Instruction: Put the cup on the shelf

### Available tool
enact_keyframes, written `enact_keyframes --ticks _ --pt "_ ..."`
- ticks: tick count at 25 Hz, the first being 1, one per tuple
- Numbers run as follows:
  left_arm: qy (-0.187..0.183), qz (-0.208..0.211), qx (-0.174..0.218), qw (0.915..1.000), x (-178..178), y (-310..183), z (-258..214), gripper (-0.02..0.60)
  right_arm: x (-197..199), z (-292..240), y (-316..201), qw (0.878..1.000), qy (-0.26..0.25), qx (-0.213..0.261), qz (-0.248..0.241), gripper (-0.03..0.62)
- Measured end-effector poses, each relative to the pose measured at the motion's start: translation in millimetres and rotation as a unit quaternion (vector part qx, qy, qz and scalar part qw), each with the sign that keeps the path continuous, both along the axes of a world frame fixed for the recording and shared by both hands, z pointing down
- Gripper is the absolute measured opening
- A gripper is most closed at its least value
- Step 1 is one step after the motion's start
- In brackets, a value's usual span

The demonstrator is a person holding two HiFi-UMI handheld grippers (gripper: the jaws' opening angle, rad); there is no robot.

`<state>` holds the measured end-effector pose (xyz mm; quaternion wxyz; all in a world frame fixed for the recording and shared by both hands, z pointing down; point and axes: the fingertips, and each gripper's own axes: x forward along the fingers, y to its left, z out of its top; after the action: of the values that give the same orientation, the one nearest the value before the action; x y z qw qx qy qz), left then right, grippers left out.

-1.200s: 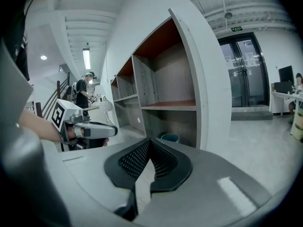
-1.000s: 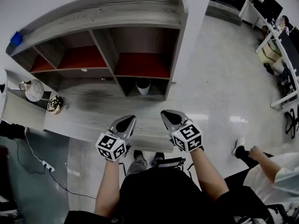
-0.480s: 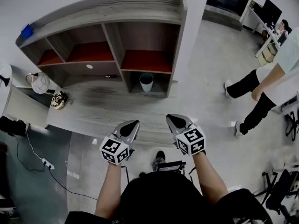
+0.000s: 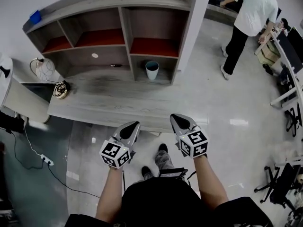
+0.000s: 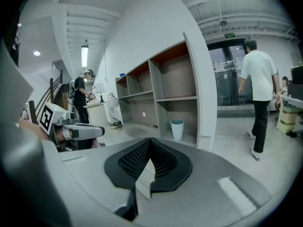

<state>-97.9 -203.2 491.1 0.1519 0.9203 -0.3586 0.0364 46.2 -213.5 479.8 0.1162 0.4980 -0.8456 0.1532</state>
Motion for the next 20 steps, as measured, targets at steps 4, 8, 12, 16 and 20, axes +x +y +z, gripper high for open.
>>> enact_keyframes --ticks 4,8,12,16,20 --pt "-0.002 -0.007 0.002 1.0 -10 20 3 0.0 -3 -1 25 1.0 0.001 0.006 0.012 0.012" --pt "-0.018 -0.014 0.008 0.9997 -16 28 4 0.0 -4 -4 40 1.0 0.002 0.012 0.026 0.012" --pt "-0.024 -0.003 0.012 0.9996 -15 36 4 -0.005 -5 -6 50 0.999 0.0 0.017 0.039 0.012" --pt "-0.027 0.006 0.014 0.9995 -11 41 3 -0.011 -7 -8 56 0.999 0.004 0.021 0.042 0.012" --pt "-0.022 0.012 0.014 0.9996 -10 45 1 -0.011 -7 -8 62 0.999 0.006 0.022 0.044 0.012"
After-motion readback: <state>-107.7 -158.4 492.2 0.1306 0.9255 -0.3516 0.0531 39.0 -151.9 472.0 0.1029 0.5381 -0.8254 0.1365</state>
